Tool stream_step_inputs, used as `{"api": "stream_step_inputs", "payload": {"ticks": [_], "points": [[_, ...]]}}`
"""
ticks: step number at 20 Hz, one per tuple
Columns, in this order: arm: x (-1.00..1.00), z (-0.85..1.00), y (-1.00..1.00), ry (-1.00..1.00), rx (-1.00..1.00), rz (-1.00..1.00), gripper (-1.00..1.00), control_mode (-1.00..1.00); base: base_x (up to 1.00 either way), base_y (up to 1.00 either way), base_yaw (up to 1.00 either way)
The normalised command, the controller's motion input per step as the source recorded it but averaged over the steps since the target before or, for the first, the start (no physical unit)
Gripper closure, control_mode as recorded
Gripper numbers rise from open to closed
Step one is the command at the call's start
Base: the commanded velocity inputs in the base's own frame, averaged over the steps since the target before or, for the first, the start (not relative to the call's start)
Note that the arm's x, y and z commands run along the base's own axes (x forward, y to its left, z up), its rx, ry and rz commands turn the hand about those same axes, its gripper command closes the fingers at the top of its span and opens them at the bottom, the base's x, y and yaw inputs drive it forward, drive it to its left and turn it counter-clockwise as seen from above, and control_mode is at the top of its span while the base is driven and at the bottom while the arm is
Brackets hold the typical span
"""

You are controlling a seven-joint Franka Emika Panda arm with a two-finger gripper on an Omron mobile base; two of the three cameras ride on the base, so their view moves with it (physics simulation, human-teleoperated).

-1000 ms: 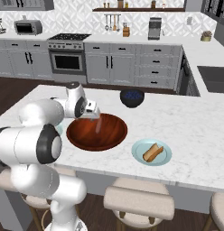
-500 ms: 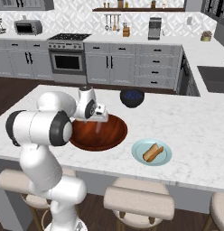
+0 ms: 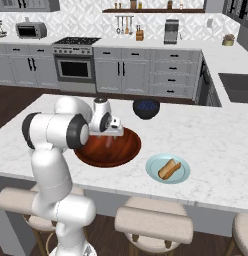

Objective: Place one bun and one sausage from the bowl on each plate.

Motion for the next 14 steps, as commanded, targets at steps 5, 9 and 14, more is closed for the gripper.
{"api": "stream_step_inputs", "payload": {"ticks": [5, 9, 14], "points": [[0.20, -0.26, 0.00, 0.00, 0.00, 0.03, -1.00, -1.00, 0.00, 0.00, 0.00], [0.03, -0.31, 0.00, 0.00, 0.00, 0.03, -1.00, -1.00, 0.00, 0.00, 0.00], [0.05, -0.32, 0.00, 0.01, 0.00, 0.03, -1.00, -1.00, 0.00, 0.00, 0.00]]}}
